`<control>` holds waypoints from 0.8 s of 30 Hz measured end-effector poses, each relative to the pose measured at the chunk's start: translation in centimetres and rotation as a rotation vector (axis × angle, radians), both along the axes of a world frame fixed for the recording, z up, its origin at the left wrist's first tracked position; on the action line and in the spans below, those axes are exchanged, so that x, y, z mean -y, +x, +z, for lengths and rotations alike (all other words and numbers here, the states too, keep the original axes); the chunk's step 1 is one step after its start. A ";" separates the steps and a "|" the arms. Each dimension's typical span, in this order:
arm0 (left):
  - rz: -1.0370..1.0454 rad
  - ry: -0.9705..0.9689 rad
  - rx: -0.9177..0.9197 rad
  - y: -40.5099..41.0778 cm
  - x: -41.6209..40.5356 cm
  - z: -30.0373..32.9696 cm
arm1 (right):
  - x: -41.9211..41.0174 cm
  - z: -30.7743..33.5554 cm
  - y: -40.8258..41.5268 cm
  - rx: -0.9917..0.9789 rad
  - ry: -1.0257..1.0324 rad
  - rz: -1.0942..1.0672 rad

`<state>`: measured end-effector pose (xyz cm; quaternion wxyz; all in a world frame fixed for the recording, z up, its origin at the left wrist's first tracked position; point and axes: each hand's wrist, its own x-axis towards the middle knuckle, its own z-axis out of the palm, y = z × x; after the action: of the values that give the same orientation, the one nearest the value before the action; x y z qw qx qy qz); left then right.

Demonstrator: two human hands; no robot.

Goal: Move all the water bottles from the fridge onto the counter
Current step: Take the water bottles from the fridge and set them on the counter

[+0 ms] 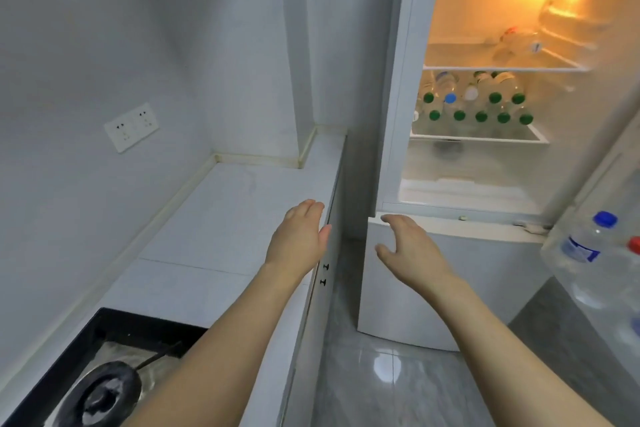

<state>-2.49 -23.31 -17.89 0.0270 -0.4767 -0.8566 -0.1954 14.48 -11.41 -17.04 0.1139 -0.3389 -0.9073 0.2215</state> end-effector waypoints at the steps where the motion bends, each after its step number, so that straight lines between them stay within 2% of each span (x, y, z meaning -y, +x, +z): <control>1: -0.011 0.010 0.004 -0.3 -1.1 0.1 | -0.9 0.1 -0.1 0.001 0.004 -0.017; 12: -0.160 0.071 0.125 1.5 -13.8 0.8 | -12.2 0.4 1.6 -0.025 -0.002 -0.165; 24: -0.244 -0.008 0.012 3.8 -29.4 2.8 | -27.1 3.1 4.3 -0.093 0.069 -0.220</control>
<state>1.32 6.08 -15.14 -0.0041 -0.5764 -0.7931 -0.1965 18.80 15.64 -13.96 0.1910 -0.4215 -0.8655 0.1919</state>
